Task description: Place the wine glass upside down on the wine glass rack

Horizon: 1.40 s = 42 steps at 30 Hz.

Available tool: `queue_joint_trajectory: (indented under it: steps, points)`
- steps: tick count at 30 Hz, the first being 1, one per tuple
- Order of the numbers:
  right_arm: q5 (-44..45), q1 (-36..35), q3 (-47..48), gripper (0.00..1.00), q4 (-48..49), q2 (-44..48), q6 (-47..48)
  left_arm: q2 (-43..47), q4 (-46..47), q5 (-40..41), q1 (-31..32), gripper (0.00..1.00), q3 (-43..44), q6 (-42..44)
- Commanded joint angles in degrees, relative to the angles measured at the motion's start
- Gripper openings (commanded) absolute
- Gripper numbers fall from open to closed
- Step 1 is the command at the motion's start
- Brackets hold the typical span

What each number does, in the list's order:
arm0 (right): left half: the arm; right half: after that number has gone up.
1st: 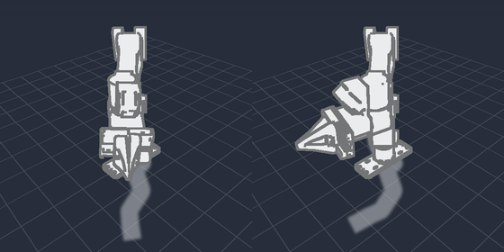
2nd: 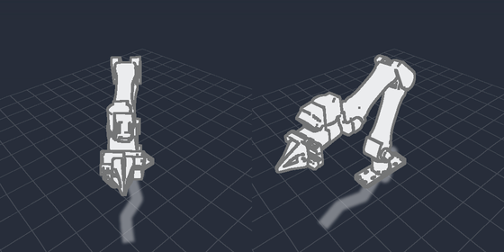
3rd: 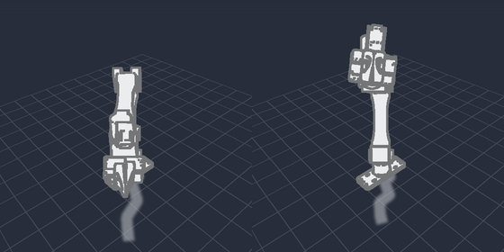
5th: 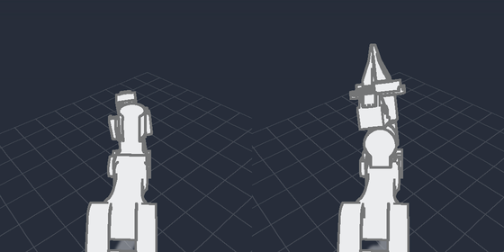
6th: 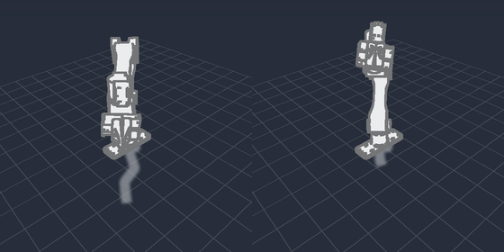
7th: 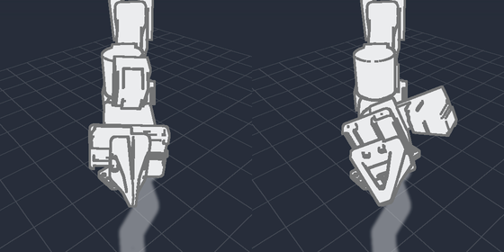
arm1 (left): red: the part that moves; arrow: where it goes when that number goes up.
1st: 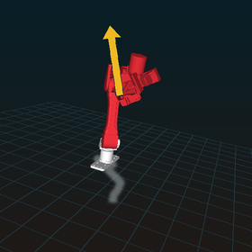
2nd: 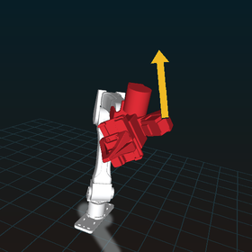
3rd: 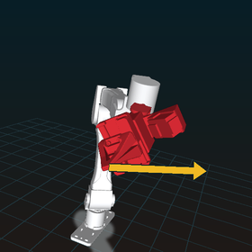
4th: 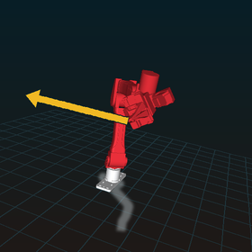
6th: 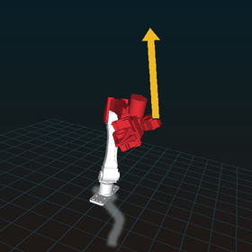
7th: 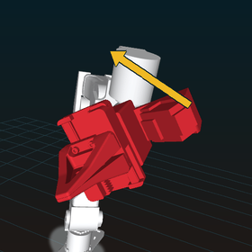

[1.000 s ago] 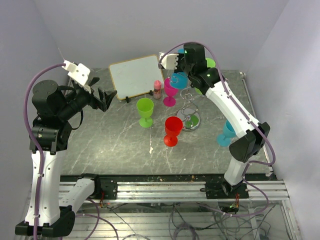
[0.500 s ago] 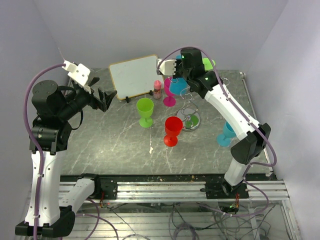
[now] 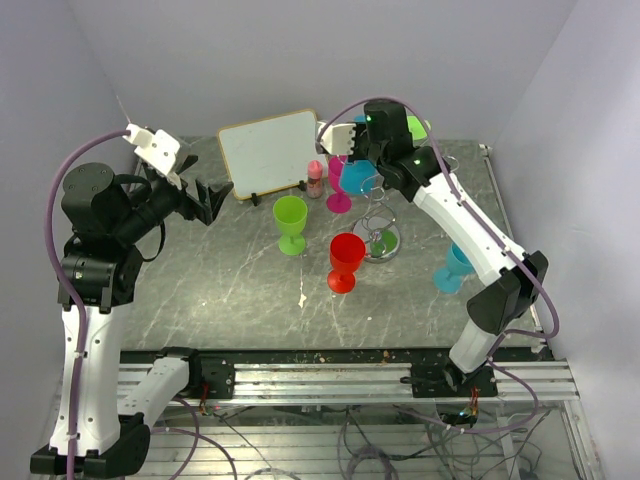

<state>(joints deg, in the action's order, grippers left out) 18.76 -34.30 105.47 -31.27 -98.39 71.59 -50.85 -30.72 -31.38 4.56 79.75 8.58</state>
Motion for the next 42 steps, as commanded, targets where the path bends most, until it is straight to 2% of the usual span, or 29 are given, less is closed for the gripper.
queue_joint_trajectory:
  steps: [1,27,33,42]
  points:
    - [-0.83,-0.33,-0.79,0.02,-0.57,2.01,-0.11,0.68,0.27,-1.58,-0.60,0.91,-0.47,0.82]
    - [-4.47,-0.39,-1.85,0.18,-1.66,3.93,-4.62,0.32,0.49,-1.93,-0.60,0.91,-0.69,0.72]
    - [-5.11,-0.39,-2.36,0.30,-2.06,4.90,-5.54,0.42,0.32,-1.68,-0.60,0.91,-0.73,1.07]
    - [-7.28,-0.63,-3.49,0.36,-2.44,7.17,-6.89,0.12,0.57,-1.41,-0.60,0.91,-1.29,0.49]
